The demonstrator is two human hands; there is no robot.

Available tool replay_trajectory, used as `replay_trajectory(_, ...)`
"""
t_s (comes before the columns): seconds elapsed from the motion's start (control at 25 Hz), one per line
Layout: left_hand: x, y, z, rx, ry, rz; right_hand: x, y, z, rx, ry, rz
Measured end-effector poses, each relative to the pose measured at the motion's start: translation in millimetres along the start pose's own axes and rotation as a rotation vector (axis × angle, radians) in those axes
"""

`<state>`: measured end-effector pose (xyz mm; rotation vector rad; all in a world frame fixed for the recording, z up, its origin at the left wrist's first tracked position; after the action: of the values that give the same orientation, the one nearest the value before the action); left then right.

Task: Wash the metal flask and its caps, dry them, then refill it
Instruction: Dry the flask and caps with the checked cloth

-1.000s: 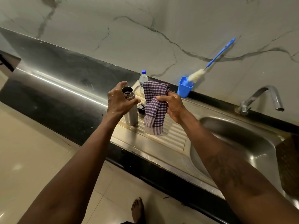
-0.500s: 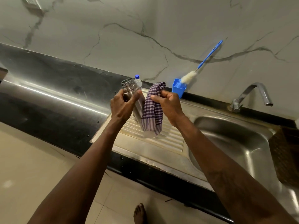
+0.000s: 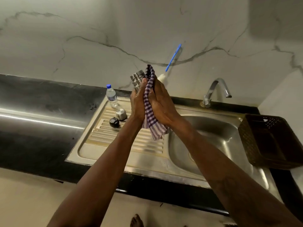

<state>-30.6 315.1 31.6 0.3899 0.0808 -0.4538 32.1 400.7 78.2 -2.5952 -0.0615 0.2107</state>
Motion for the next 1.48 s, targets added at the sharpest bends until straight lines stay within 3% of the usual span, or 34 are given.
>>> replay_trajectory(0.12, -10.0, 36.9, -4.6, 0.038, -0.006, -0.033, 24.4, -33.4, -10.8, 0.145, 0.002, 0.252)
replay_trajectory(0.2, -10.5, 46.4, -10.7, 0.049, -0.066, 0.029, 24.9, -55.7, -7.1, 0.241, 0.123, 0.29)
replay_trajectory(0.32, -9.3, 49.6, -12.3, 0.001, -0.095, 0.11, 5.8, -72.3, 46.5, 0.205, 0.431, 0.043)
replay_trajectory(0.4, -13.0, 54.6, 3.8, 0.044, -0.023, 0.072, 6.9, -64.1, 76.8, 0.14, 0.502, -0.124)
replay_trajectory(0.48, -14.7, 57.1, 12.6, 0.11, 0.0, 0.057, 22.7, -54.6, 94.3, -0.174, 0.547, -0.092)
replay_trajectory(0.56, -14.2, 52.9, 4.7, 0.152, -0.008, 0.092, 31.9, -47.1, 84.6, -0.303, 0.467, -0.024)
replay_trajectory(0.68, -12.0, 51.9, -2.7, 0.176, -0.008, 0.124, 32.9, -49.6, 28.0, 0.032, 0.104, 0.018)
replay_trajectory(0.76, -10.5, 57.8, 6.9, 0.146, 0.012, 0.117, 27.7, -54.0, 20.2, 0.095, 0.079, -0.022)
replay_trajectory(0.84, -11.5, 60.2, 16.0, 0.138, 0.049, 0.107, 23.9, -53.9, 34.6, -0.094, 0.156, -0.146)
replay_trajectory(1.0, -15.0, 70.2, 14.9, 0.309, 0.036, -0.003, 46.3, -29.6, 70.5, -1.051, 0.366, -0.468)
replay_trajectory(1.12, -25.4, 61.3, 23.2, 0.295, 0.063, -0.001, 63.2, -10.5, 68.5, -1.257, 0.286, -0.615)
replay_trajectory(1.2, -32.1, 53.7, 21.7, 0.215, 0.047, 0.044, 58.9, -18.0, 76.9, -1.17, 0.307, -0.471)
replay_trajectory(1.24, -33.5, 49.2, 17.4, 0.15, 0.017, 0.09, 53.2, -28.5, 79.8, -0.992, 0.313, -0.388)
replay_trajectory(1.36, -20.0, 52.4, -6.4, 0.129, -0.135, 0.206, 37.1, -74.5, 60.4, -0.012, 0.183, -0.159)
replay_trajectory(1.4, -14.4, 56.1, -10.1, 0.205, -0.148, 0.224, 34.8, -82.1, 48.9, 0.178, 0.108, -0.088)
replay_trajectory(1.48, -12.8, 62.1, -9.3, 0.342, -0.104, 0.202, 32.1, -84.0, 39.9, 0.304, 0.01, -0.055)
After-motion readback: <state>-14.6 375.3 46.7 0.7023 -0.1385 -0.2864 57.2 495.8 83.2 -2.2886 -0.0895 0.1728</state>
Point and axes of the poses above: each hand's wrist, its own x-axis away from the middle knuckle, its own y-axis out of the palm, z = x × y, the point moved 10 cm from there along -x, towards the middle knuckle, and after that the axes turned 14 degrees about -z, right-handed, at the moved point
